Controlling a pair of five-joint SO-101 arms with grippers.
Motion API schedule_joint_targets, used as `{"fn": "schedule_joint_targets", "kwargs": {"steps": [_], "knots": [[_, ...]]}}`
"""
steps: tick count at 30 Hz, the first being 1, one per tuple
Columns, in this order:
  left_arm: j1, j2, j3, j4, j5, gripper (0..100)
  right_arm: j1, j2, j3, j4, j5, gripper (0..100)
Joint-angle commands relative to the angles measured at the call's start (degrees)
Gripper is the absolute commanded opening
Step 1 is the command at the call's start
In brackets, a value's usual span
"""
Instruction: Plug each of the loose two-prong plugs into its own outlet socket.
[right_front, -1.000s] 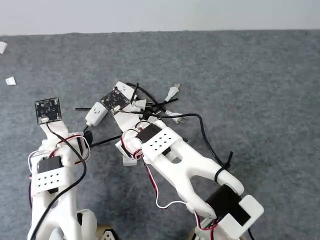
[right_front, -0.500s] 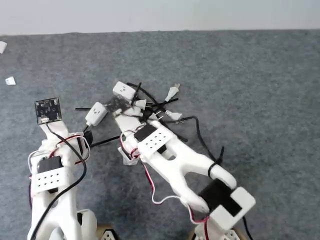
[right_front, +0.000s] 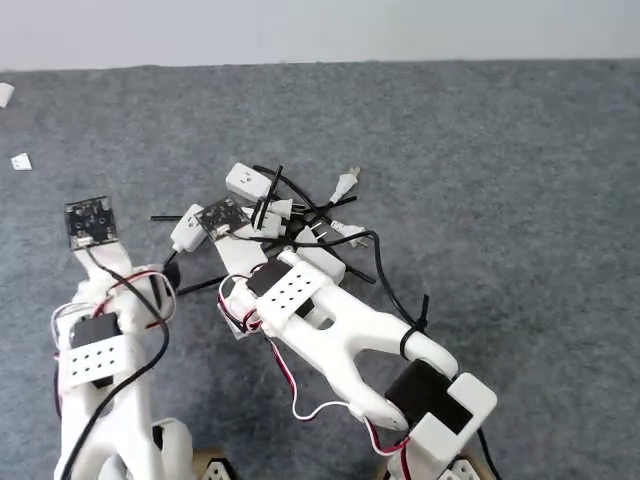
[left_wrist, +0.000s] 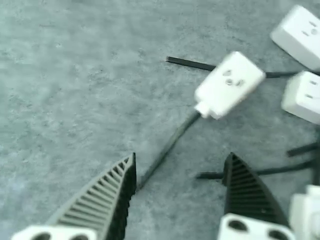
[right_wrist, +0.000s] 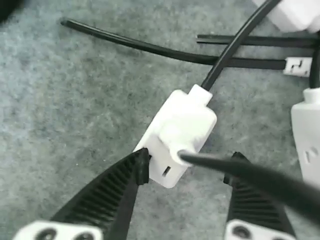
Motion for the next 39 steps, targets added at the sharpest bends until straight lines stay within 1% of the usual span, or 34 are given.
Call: {"fn": "schedule_joint_targets", "kwargs": {"steps": [1, 6, 9, 15, 20, 24, 27, 30, 32, 34, 39], "knots": [[-1.49, -0.79, -4.0, -0.53, -0.88, 26, -1.71, 0.04, -2.73, -0.48, -1.23, 26.2], [-1.67, -0.79, -4.09, -0.53, -0.7, 26, -4.88, -0.04, -2.81, -0.75, -1.23, 26.2], [-3.34, -1.05, -4.26, -0.62, -0.44, 26, -6.81, -0.4, -2.9, -0.84, -1.05, 26.2], [-6.68, -0.97, -5.14, -2.02, 4.4, 26, -5.14, -0.48, -2.99, -0.57, -0.79, 26.2], [-7.21, -0.79, -5.41, -1.93, 5.19, 26, -4.7, -0.13, -2.9, -0.31, -0.62, 26.2], [-7.12, -0.79, -5.32, -1.93, 5.19, 26, -5.58, -0.13, -2.9, 2.59, 4.22, 26.3], [-7.12, -0.79, -5.32, -1.93, 5.1, 26, -5.93, -1.01, -3.87, 5.41, 4.75, 26.3], [-7.03, -0.79, -5.32, -1.93, 5.1, 26, -6.11, -3.74, -6.77, 10.33, 4.75, 26.3], [-7.03, -0.79, -5.32, -1.93, 5.1, 26, -6.46, -6.02, -7.03, 11.3, 4.22, 26.3], [-6.95, -0.79, -5.32, -1.93, 5.1, 26, -7.08, -7.34, -5.63, 10.15, 2.37, 26.3], [-6.68, -0.79, -5.23, -2.02, 5.1, 26, -8.04, -7.52, 0.88, -1.54, -5.36, 26.3]]}}
